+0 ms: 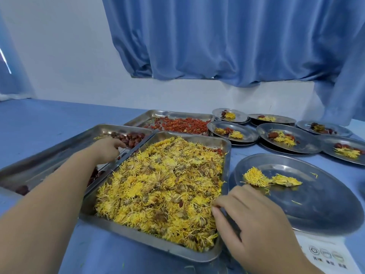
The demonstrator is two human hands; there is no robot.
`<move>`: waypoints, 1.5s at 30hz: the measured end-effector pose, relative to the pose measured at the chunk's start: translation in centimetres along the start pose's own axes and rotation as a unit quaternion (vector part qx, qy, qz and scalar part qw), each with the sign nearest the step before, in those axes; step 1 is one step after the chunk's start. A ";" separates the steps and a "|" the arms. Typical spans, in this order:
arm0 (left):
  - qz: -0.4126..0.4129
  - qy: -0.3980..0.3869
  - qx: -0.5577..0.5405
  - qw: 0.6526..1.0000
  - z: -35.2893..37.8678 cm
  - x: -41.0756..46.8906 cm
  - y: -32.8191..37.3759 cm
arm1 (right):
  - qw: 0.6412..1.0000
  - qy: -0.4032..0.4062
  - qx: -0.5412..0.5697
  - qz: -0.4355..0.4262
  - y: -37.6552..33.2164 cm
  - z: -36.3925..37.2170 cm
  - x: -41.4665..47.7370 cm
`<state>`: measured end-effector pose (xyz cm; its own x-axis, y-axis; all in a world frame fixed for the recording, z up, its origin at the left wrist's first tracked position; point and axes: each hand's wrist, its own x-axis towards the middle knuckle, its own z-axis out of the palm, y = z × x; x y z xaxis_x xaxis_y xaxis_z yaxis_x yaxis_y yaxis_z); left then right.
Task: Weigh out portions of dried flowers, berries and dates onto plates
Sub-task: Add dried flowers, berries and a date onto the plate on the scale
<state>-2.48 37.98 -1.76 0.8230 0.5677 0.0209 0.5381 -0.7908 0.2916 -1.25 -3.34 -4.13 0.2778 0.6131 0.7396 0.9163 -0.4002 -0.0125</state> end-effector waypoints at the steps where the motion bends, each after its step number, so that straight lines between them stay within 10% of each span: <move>1: 0.000 -0.007 0.008 1.000 0.1 0.5 0.0 | 1.000 0.002 0.003 -0.002 0.1 0.1 0.0; 13: 0.038 -0.084 0.017 0.996 -1.0 1.3 1.5 | 0.999 0.018 0.028 0.008 0.2 0.4 0.2; 29: 0.218 0.066 0.048 0.972 -2.8 -4.5 10.7 | 0.983 0.085 0.077 0.144 2.7 -2.5 -0.7; 38: 0.340 -0.009 -0.165 0.926 0.2 -13.7 24.5 | 0.892 0.199 0.215 0.343 6.6 -6.0 -1.7; 45: 0.379 -0.109 -0.089 0.915 3.7 -15.6 30.3 | 0.837 0.247 0.265 0.410 8.5 -6.9 -2.4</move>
<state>1.71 4.31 3.23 0.9746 -0.2027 0.0950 -0.2238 -0.8778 0.4236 3.92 -12.89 -1.35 0.8425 -0.1286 0.5231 0.5122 -0.1091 -0.8519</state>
